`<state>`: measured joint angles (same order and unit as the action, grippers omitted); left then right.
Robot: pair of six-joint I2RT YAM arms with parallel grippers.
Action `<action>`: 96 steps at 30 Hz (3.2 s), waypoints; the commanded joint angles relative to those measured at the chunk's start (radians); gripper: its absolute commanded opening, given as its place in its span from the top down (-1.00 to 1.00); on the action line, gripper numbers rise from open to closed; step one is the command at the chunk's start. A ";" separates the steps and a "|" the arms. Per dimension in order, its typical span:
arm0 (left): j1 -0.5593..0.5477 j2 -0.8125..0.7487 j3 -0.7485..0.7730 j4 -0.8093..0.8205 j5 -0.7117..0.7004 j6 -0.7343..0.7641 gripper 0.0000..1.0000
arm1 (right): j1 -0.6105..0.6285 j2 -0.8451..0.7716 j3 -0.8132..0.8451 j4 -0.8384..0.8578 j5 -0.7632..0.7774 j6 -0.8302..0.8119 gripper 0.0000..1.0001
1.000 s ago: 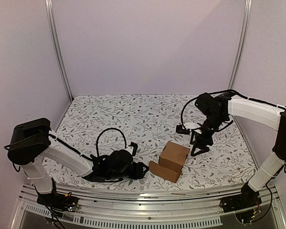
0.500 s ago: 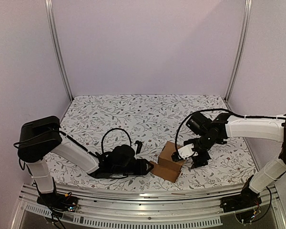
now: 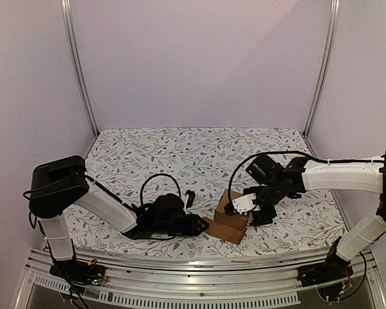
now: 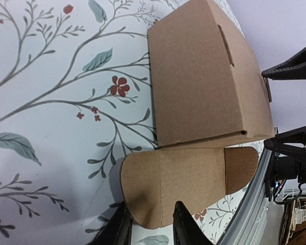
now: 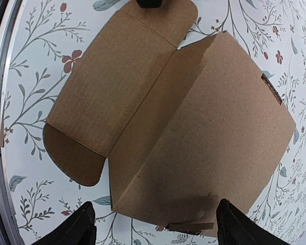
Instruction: Fold the paper box
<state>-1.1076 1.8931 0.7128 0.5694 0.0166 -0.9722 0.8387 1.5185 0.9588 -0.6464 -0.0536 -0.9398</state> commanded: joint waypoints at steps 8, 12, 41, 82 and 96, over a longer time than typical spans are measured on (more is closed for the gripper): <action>0.023 0.003 -0.022 0.037 -0.013 -0.004 0.59 | 0.067 0.021 0.052 -0.062 0.021 0.162 -0.58; 0.024 0.009 -0.004 0.040 -0.011 0.010 0.64 | 0.069 0.036 0.083 -0.080 0.014 0.204 -0.57; 0.035 -0.047 0.112 -0.235 -0.103 0.099 0.24 | -0.220 0.099 0.306 -0.356 -0.252 0.168 -0.65; 0.049 0.122 0.173 -0.177 0.165 -0.125 0.76 | -0.336 0.211 0.269 -0.358 -0.444 0.291 -0.67; 0.102 0.060 0.313 -0.639 0.101 0.237 0.93 | -0.330 0.105 0.346 -0.523 -0.426 0.223 -0.69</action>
<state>-1.0435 1.9842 0.9844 0.2485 0.1833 -0.9398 0.5037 1.6638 1.2728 -1.1027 -0.5106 -0.6697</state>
